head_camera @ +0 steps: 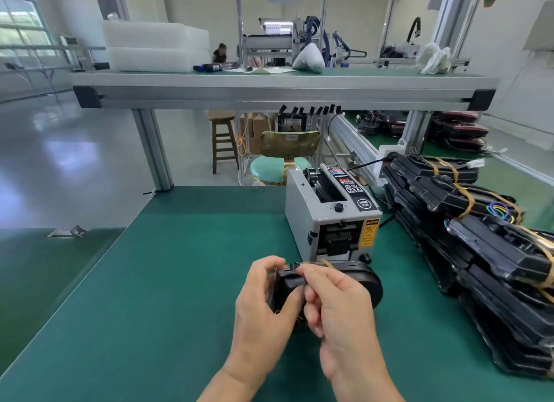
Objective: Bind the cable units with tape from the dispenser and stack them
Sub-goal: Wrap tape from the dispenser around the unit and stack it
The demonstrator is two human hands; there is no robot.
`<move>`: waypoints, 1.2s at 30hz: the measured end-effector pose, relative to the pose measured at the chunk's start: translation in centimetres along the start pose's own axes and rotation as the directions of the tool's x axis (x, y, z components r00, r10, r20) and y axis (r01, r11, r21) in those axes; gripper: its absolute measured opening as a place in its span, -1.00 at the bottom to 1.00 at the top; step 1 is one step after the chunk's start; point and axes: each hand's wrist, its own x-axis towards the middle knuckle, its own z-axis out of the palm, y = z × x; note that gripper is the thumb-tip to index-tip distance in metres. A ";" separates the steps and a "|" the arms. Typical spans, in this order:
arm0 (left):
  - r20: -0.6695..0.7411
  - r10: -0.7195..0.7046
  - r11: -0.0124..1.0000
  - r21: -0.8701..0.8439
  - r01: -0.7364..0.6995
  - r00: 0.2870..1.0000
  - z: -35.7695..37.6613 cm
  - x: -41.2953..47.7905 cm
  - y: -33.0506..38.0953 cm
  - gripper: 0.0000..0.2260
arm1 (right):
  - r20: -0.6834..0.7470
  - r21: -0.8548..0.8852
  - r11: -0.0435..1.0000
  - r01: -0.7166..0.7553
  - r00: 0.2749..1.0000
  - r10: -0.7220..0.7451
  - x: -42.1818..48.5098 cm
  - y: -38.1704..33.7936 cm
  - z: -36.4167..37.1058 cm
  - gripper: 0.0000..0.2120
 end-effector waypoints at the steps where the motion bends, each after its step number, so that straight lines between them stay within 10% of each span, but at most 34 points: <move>1: -0.011 -0.010 1.000 -0.003 0.010 1.000 0.0 0.0 0.0 -0.64 | -0.004 0.001 1.000 -0.003 1.000 0.003 0.0 0.1 0.0 -0.84; 36: -0.104 0.248 0.968 0.068 -0.242 0.963 -0.1 0.0 -1.2 -0.75 | 0.084 -0.149 0.989 0.023 0.996 -0.010 -0.2 0.2 -0.5 -0.80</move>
